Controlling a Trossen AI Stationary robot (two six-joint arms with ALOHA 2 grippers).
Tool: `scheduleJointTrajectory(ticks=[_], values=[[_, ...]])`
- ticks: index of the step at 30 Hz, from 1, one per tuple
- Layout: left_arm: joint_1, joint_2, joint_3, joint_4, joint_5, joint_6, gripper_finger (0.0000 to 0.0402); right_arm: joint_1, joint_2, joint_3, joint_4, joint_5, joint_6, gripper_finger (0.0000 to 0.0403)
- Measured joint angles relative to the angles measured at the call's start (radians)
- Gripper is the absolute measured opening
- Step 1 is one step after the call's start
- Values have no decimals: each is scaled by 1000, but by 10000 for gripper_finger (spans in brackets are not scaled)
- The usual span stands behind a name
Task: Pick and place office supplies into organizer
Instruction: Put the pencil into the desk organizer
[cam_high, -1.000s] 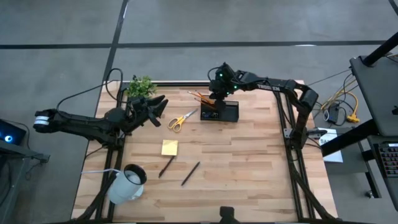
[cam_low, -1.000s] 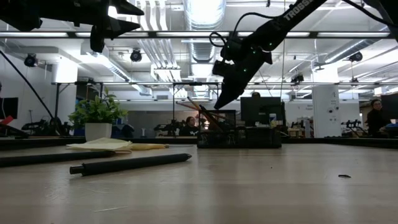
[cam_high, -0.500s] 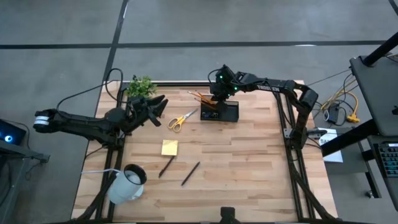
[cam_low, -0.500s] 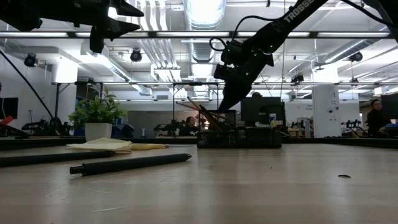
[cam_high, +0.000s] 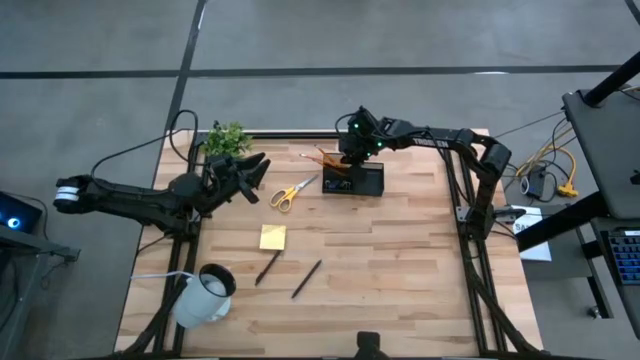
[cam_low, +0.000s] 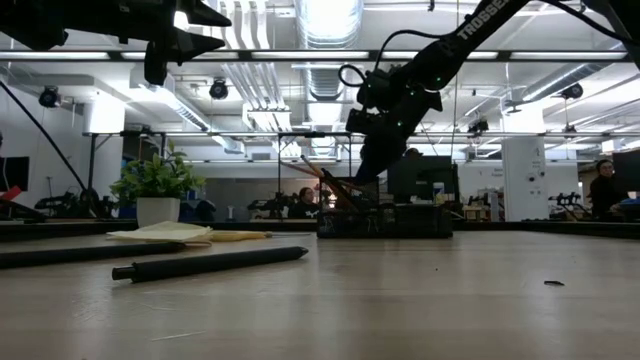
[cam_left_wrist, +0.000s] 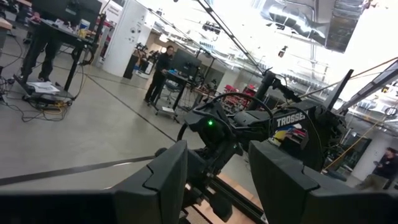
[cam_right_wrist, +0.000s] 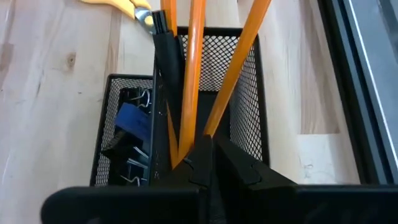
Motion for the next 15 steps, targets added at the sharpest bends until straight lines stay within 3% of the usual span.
scheduleJointTrajectory(ticks=[6,15], values=[[0,0,0,1,0,0,157,-3,0,0,3,46,1,9],[0,0,0,1,0,0,157,0,0,6,22,22,13,8]])
